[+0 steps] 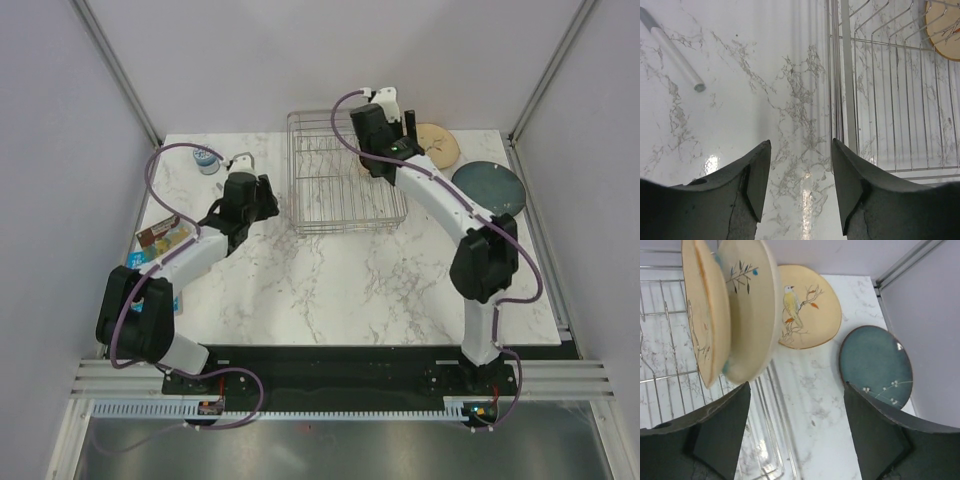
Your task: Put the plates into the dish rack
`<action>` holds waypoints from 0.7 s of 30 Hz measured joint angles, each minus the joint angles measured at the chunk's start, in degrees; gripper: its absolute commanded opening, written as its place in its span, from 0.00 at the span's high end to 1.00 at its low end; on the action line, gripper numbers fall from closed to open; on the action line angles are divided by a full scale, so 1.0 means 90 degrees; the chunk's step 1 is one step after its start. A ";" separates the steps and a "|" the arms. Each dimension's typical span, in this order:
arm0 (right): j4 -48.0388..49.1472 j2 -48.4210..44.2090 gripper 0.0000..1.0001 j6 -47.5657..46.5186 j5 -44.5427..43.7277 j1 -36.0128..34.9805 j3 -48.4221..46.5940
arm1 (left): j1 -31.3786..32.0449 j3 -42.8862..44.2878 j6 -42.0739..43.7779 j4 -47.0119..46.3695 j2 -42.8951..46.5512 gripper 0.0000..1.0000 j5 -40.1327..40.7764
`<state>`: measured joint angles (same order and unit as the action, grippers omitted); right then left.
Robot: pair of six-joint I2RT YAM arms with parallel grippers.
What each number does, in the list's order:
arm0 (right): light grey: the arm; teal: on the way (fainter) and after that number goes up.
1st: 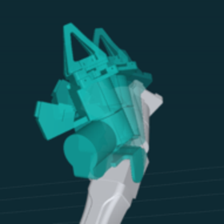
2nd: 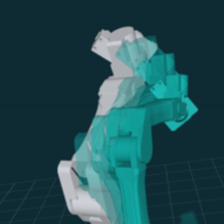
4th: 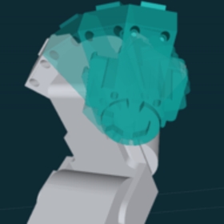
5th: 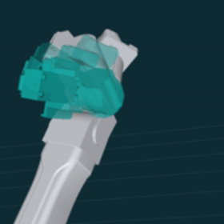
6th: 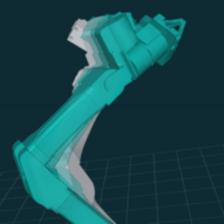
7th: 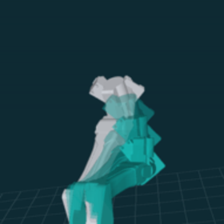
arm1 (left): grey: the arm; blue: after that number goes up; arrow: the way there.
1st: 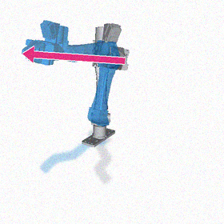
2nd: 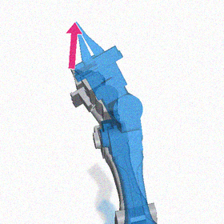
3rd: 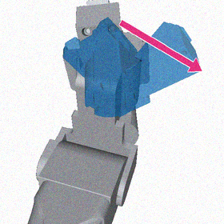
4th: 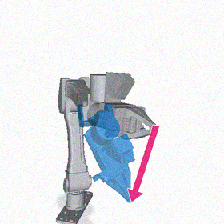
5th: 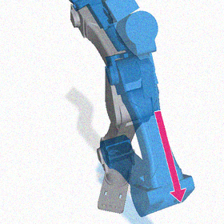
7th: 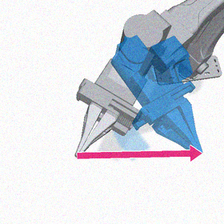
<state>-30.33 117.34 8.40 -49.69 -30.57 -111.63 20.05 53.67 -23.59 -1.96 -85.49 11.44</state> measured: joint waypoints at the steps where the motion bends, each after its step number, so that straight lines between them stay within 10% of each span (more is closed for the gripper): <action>1: 0.0005 -0.0236 0.12 -0.0107 0.0036 0.0046 0.0124 | -0.0012 -0.0017 0.0012 0.0046 0.0056 0.37 0.0002; 14: 0.1921 -0.2633 0.10 -0.4010 0.1214 0.3344 0.3942 | -0.0180 -0.0068 0.0763 0.0799 0.1792 0.31 -0.0260; 21: 0.3842 -0.2317 0.17 -0.5984 0.1474 0.3376 0.6331 | -0.0180 0.0058 0.0877 0.1394 0.1865 0.34 -0.0675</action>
<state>4.25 96.49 -45.45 -36.42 -0.19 -54.65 18.44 54.19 -15.70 10.59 -68.71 5.37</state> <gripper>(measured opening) 0.867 0.668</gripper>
